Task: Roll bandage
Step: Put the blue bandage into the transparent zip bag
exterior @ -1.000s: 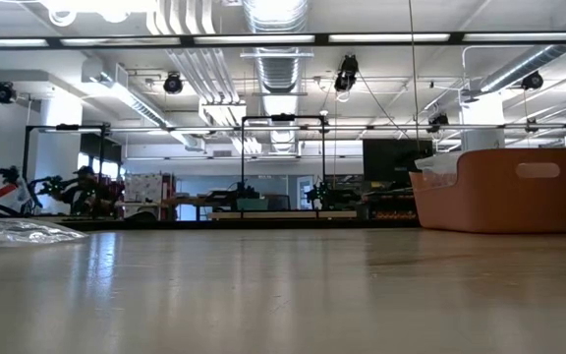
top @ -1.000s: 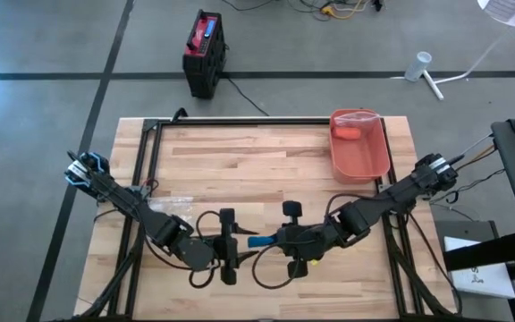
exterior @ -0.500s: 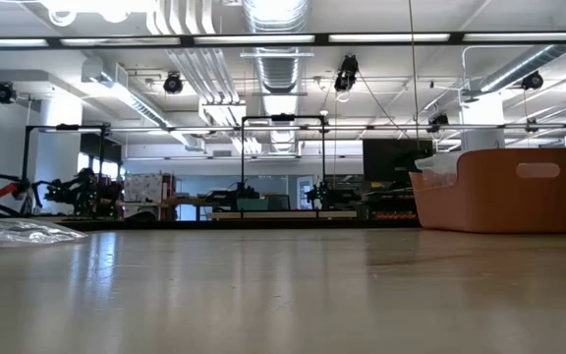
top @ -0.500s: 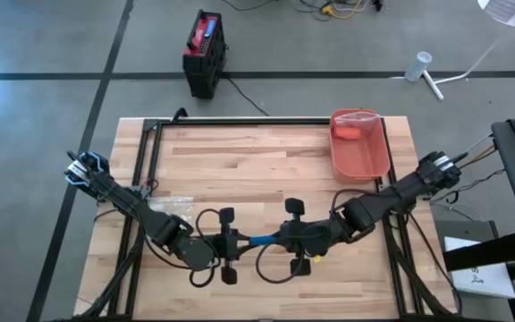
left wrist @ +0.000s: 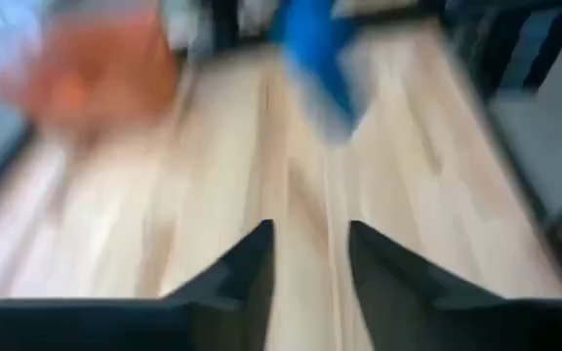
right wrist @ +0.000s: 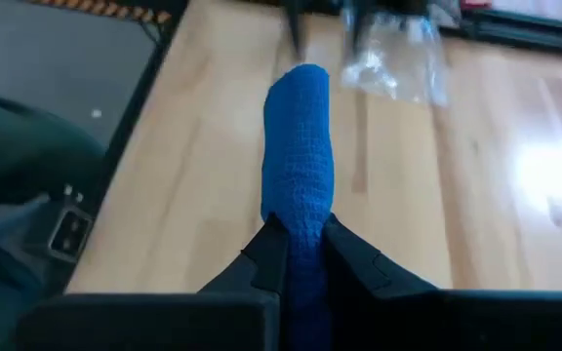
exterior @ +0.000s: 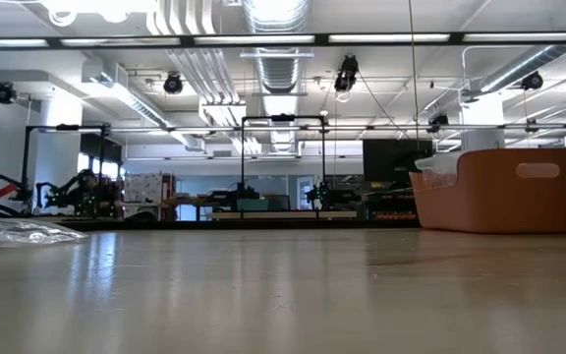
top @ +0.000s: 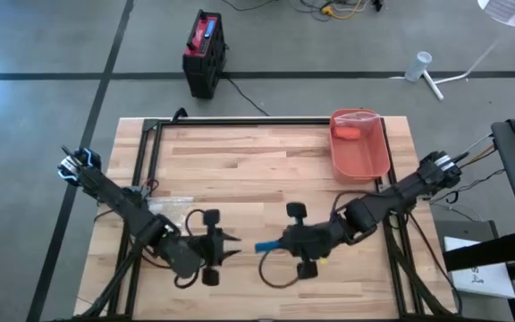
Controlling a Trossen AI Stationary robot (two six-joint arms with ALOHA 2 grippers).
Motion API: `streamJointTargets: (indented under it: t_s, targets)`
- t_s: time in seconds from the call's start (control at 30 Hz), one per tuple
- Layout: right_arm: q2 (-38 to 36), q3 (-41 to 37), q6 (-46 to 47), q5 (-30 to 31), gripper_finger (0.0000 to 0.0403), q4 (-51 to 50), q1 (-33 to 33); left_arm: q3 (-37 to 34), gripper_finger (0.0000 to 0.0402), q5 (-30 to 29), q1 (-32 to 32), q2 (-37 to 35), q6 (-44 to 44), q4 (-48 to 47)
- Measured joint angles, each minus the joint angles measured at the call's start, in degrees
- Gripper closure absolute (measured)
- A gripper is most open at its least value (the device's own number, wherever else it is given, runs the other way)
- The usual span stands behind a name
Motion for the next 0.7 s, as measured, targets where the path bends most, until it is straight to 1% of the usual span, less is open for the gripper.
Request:
streamJointTargets:
  t_s: [0.1, 0.2, 0.27, 0.33, 0.43, 0.5, 0.6, 0.7]
  targets:
    - [0.1, -0.7, 1.2, 0.6, 0.0374, -2.9, 0.0, 0.0, 0.0239, 1.6, 0.1, -0.6, -13.8, -14.4]
    - [0.2, -2.1, 2.9, 1.4, 0.0372, -1.6, 0.0, -0.1, 0.0196, 4.1, 0.0, -0.6, -33.0, -29.6]
    - [0.2, -3.3, 3.6, 1.1, 0.0371, -0.8, 0.3, -0.6, 0.0176, 9.0, 0.1, -0.5, -44.6, -38.6]
    - [0.3, -4.7, 4.7, 0.9, 0.0372, 0.5, 0.4, -2.4, 0.0162, 16.2, 0.2, 0.0, -52.1, -45.1]
    - [0.3, -6.7, 5.8, 1.4, 0.0374, 1.9, 0.4, -6.7, 0.0151, 26.1, 0.2, 0.2, -57.5, -46.1]
    - [0.3, -7.8, 6.3, 1.3, 0.0374, 3.2, 0.5, -9.6, 0.015, 31.3, 0.2, 0.2, -59.8, -45.8]
    - [0.3, -8.5, 6.7, 1.2, 0.037, 3.5, 0.6, -13.6, 0.0157, 36.3, 0.3, 0.7, -61.7, -45.6]
    - [0.3, -8.7, 6.7, 1.3, 0.0371, 4.2, 0.5, -17.6, 0.0168, 38.3, 0.3, 0.7, -63.9, -45.4]
